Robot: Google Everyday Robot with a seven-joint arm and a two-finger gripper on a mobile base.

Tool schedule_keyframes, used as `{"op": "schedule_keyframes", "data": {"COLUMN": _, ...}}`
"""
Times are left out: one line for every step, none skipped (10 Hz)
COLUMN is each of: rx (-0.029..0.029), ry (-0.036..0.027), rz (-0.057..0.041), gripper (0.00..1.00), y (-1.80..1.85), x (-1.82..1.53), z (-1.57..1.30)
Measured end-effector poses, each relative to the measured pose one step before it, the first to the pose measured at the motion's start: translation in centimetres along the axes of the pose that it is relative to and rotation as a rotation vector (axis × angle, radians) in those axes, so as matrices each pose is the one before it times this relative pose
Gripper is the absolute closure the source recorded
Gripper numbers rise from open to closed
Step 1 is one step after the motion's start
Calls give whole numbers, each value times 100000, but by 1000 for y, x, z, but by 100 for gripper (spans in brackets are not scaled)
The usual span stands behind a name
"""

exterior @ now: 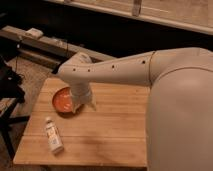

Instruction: Place the bottle in the ceramic bowl

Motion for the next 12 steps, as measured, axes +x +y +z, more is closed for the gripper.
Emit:
{"op": "schedule_keyframes", "data": {"rx": -2, "ry": -12, "rz": 10, "gripper": 35, "y": -6, "x": -4, "z": -4}}
{"op": "schedule_keyframes", "data": {"rx": 36, "ry": 15, "rz": -96, "gripper": 35, "y": 7, "x": -1, "z": -9}}
{"op": "schedule_keyframes", "data": {"rx": -94, "ry": 44, "rz": -1033, "gripper": 35, "y": 55, "x": 12, "z": -56}}
{"op": "schedule_keyframes", "data": {"rx": -136, "ry": -25, "rz": -1792, "gripper": 35, "y": 404, "x": 147, "z": -84}}
{"op": "schedule_keyframes", "data": {"rx": -798, "ry": -325, "rz": -2804, "gripper": 35, "y": 1081, "x": 412, "z": -199}}
{"op": "schedule_keyframes", "data": {"rx": -1774, "ry": -988, "rz": -4320, "gripper": 35, "y": 1864, "x": 836, "z": -246}}
{"op": "schedule_keyframes", "data": {"rx": -1675, "ry": -1034, "rz": -4932, "gripper": 35, "y": 2054, "x": 1153, "z": -221}}
{"op": "schedule_keyframes", "data": {"rx": -1265, "ry": -739, "rz": -3926, "gripper": 35, "y": 1991, "x": 854, "z": -26}}
{"op": "schedule_keyframes", "data": {"rx": -890, "ry": -1259, "rz": -4247, "gripper": 35, "y": 2154, "x": 683, "z": 123}}
{"op": "schedule_keyframes", "data": {"rx": -272, "ry": -773, "rz": -3202, "gripper": 35, "y": 1379, "x": 327, "z": 184}}
{"op": "schedule_keyframes", "data": {"rx": -225, "ry": -752, "rz": -6764, "gripper": 35, "y": 2696, "x": 304, "z": 693}}
{"op": "schedule_keyframes", "data": {"rx": -92, "ry": 31, "rz": -3650, "gripper": 35, "y": 1564, "x": -259, "z": 619}}
